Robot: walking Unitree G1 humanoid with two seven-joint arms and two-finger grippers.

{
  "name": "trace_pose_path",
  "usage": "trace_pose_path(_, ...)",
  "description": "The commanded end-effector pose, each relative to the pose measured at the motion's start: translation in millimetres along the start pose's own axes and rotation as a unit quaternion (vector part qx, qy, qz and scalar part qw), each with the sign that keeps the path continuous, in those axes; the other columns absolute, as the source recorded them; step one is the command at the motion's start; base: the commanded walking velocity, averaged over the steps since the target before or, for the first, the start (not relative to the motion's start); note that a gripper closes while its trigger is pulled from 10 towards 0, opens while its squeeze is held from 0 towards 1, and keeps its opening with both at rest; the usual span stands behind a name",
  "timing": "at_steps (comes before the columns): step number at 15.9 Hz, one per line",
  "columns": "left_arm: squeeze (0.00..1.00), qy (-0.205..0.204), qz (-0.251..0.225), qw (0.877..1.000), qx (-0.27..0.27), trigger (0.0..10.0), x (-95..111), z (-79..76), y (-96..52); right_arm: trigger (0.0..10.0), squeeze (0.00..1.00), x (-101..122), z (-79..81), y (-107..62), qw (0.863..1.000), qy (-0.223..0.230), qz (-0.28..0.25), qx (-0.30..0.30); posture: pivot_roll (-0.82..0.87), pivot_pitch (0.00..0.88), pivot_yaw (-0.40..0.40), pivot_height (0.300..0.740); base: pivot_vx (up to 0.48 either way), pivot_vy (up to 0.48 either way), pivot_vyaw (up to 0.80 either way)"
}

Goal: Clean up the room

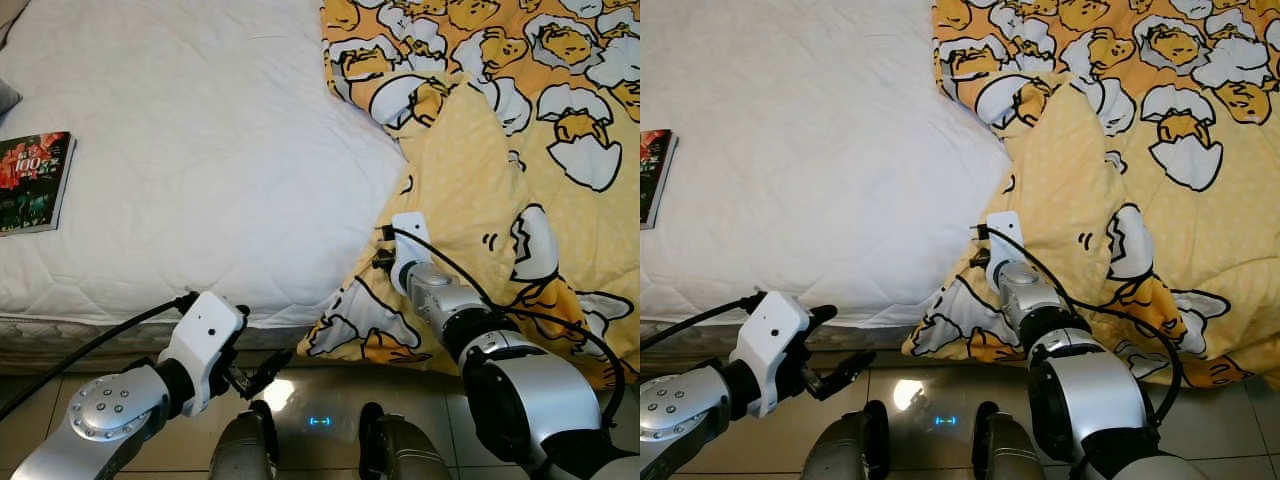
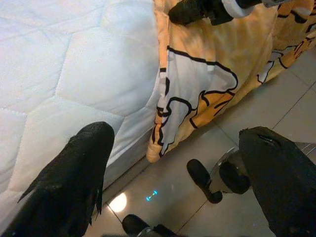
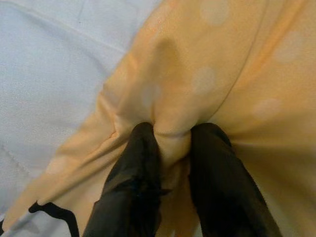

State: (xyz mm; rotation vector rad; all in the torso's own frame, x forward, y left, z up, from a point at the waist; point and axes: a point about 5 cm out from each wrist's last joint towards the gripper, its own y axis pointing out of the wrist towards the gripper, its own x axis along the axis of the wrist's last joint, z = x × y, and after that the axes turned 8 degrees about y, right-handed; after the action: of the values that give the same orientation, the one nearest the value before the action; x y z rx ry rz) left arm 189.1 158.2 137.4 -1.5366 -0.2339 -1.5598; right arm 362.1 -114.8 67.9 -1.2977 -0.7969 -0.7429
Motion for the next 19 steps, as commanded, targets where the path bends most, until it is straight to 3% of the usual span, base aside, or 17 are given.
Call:
trace_pose_path(1, 0.0, -0.005, 0.007, 1.0, -0.009, 10.0, -2, -2.9, 0.0, 0.0, 0.0, -14, -0.5, -0.2, 1.0, 0.007, 0.027, 0.001, 0.21, 0.307, 0.027, 0.74, 0.0, 0.0, 0.0)
trace_pose_path(9, 0.0, -0.003, 0.008, 1.0, -0.027, 10.0, -5, 1.2, 12.8, 0.0, 0.0, -13, -4.1, -0.8, 0.999, 0.029, 0.019, 0.019, 0.16, 0.227, 0.021, 0.74, 0.0, 0.0, 0.0)
trace_pose_path(11, 0.0, -0.012, 0.007, 1.0, -0.022, 10.0, -9, 6.6, 20.0, 0.0, 0.0, -18, -5.0, -1.8, 0.998, 0.029, 0.025, 0.05, 0.12, 0.202, 0.021, 0.74, 0.0, 0.0, 0.0)
trace_pose_path(13, 0.0, -0.012, 0.006, 1.0, -0.018, 10.0, -10, 11.0, 25.9, 0.0, 0.0, -24, -0.1, -4.3, 0.991, 0.004, 0.025, 0.129, 0.11, 0.183, 0.027, 0.74, 0.0, 0.0, 0.0)
trace_pose_path(15, 0.0, -0.009, 0.004, 1.0, -0.019, 10.0, -9, 13.2, 29.1, 0.0, 0.0, -35, 6.6, -10.4, 0.971, -0.019, 0.038, 0.234, 0.1, 0.175, 0.034, 0.74, 0.0, 0.0, 0.0)
trace_pose_path(17, 0.0, -0.005, 0.001, 1.0, -0.027, 10.0, -9, 12.0, 29.9, 0.0, 0.0, -58, 11.0, -31.2, 0.906, -0.077, 0.077, 0.409, 0.1, 0.168, 0.047, 0.74, 0.0, 0.0, 0.0)
trace_pose_path(18, 0.0, -0.005, 0.001, 1.0, -0.029, 10.0, -9, 11.9, 30.0, 0.0, 0.0, -61, 11.5, -35.1, 0.895, -0.086, 0.084, 0.431, 0.1, 0.169, 0.048, 0.74, 0.0, 0.0, 0.0)
trace_pose_path(19, 0.0, -0.004, 0.001, 0.999, -0.034, 10.0, -10, 10.5, 30.0, 0.0, 0.0, -70, 11.9, -47.8, 0.861, -0.099, 0.106, 0.488, 0.1, 0.166, 0.051, 0.74, 0.0, 0.0, 0.0)
